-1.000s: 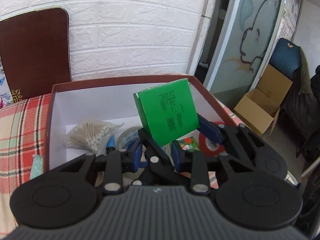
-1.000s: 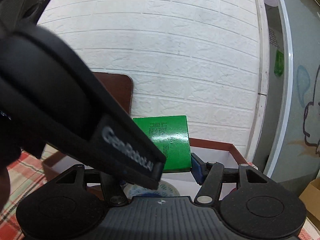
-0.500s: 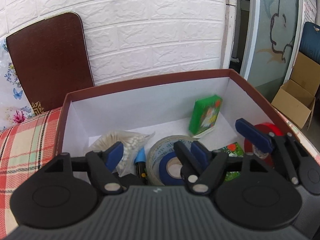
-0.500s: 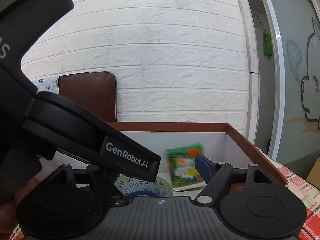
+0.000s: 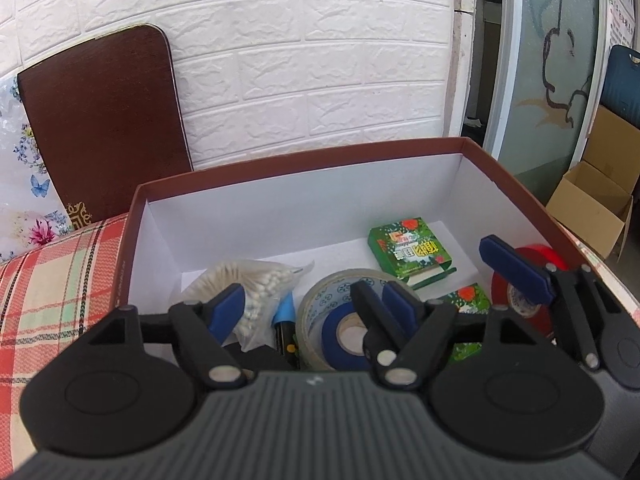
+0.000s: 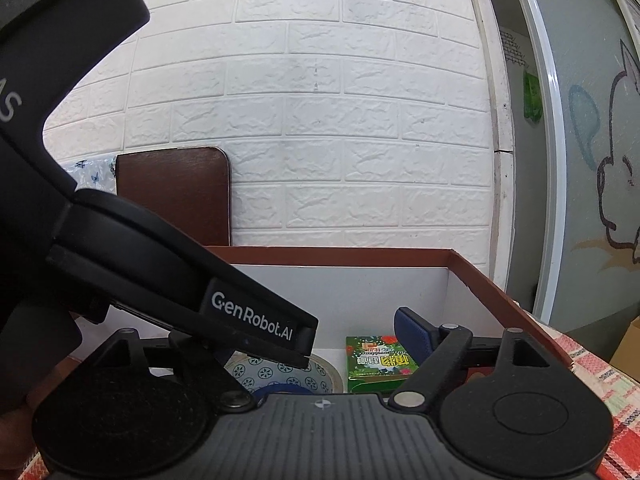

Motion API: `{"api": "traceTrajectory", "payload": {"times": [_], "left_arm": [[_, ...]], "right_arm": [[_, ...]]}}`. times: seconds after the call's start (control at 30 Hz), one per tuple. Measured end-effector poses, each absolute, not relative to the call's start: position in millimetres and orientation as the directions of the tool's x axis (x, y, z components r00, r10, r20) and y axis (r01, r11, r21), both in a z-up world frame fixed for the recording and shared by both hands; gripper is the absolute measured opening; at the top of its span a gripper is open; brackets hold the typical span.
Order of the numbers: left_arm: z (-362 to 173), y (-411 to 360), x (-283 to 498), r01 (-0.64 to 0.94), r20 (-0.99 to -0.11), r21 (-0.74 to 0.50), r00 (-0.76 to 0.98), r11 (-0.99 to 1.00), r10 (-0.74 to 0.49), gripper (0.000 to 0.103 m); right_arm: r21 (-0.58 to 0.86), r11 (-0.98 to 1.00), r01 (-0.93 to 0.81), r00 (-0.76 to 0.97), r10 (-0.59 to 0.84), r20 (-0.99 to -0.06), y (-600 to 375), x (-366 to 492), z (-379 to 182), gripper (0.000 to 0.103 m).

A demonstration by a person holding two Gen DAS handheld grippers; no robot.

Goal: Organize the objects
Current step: 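Grasp the green box with the left tool and drop it into the brown box, then move the left tool to the green-and-white snack packet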

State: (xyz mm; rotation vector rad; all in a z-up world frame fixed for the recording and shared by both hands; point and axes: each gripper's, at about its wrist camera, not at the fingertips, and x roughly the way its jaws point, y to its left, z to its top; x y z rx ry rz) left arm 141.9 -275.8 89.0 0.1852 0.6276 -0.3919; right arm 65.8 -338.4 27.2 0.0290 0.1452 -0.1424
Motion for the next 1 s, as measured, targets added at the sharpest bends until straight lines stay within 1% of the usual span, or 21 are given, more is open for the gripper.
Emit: {"api": "traceTrajectory", "payload": {"times": [0.57, 0.67, 0.7, 0.77, 0.8, 0.9, 1.0], "left_arm": [[85.6, -273.0, 139.8, 0.404, -0.587, 0.055, 0.752, 0.913, -0.298, 0.083], [88.9, -269.7, 133.8, 0.407, -0.586, 0.048, 0.751, 0.912, -0.304, 0.083], [89.4, -268.6, 130.3, 0.411, -0.585, 0.051, 0.751, 0.91, -0.306, 0.083], [89.4, -264.1, 123.9, 0.409, -0.581, 0.062, 0.757, 0.911, -0.3, 0.083], [88.6, -260.8, 121.6, 0.407, -0.583, 0.058, 0.755, 0.912, -0.3, 0.083], [87.6, -245.2, 113.4, 0.398, -0.589, 0.018, 0.746, 0.917, -0.312, 0.083], [92.0, -221.2, 97.6, 0.393, -0.558, -0.008, 0.761, 0.92, -0.33, 0.083]], "right_arm": [[0.017, 0.99, 0.142, 0.98, -0.138, -0.142, -337.6, 65.0, 26.6, 0.084], [0.018, 0.992, 0.126, 0.984, -0.123, -0.126, -335.9, 59.6, 27.3, 0.083], [0.021, 0.994, 0.104, 0.989, -0.102, -0.108, -335.0, 55.9, 28.2, 0.082], [0.0, 0.998, 0.07, 0.994, -0.07, -0.078, -328.8, 49.1, 30.0, 0.077], [-0.02, 0.997, 0.069, 0.995, -0.07, -0.068, -324.3, 46.5, 29.7, 0.077], [-0.041, 0.997, 0.058, 0.996, -0.061, -0.072, -315.0, 41.5, 29.6, 0.076], [-0.042, 0.997, 0.058, 0.996, -0.061, -0.069, -306.4, 33.9, 31.2, 0.076]]}}
